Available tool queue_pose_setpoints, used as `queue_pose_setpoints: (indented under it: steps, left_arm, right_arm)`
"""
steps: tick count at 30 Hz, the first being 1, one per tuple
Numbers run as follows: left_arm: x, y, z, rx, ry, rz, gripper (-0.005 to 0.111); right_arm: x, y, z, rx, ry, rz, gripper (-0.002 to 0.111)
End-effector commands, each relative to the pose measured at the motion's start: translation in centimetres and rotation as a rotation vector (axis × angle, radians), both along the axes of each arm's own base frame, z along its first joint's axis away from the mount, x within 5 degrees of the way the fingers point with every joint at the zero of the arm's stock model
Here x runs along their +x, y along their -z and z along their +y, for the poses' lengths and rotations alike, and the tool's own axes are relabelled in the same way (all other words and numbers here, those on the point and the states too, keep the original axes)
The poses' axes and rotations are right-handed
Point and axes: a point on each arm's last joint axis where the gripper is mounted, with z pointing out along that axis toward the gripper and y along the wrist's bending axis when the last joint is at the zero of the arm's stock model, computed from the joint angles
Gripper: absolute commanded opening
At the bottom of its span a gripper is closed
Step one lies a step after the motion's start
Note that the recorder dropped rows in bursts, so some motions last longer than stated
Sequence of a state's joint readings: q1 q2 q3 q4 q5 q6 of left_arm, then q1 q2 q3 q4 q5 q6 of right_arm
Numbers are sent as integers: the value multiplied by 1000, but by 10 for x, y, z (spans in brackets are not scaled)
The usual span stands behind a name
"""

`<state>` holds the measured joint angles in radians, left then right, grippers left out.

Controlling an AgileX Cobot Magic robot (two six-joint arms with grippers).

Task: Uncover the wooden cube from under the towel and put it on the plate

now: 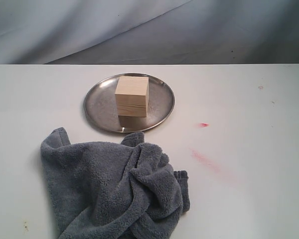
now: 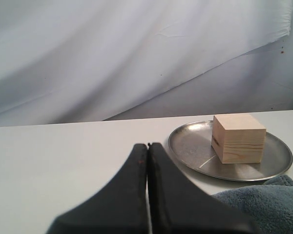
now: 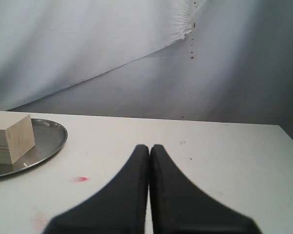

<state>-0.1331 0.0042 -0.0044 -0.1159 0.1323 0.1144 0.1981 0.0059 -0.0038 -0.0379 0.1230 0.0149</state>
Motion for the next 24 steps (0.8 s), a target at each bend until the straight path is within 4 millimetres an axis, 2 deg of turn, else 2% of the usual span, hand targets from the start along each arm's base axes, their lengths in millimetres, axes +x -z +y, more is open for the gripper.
queue_pose_setpoints:
  steps: [1, 24]
  left_arm:
    - [0, 1, 0, -4, 5, 1, 0]
    - [0, 1, 0, -4, 5, 1, 0]
  right_arm:
    - [0, 0, 0, -14, -1, -15, 0]
    - [0, 1, 0, -13, -1, -6, 0]
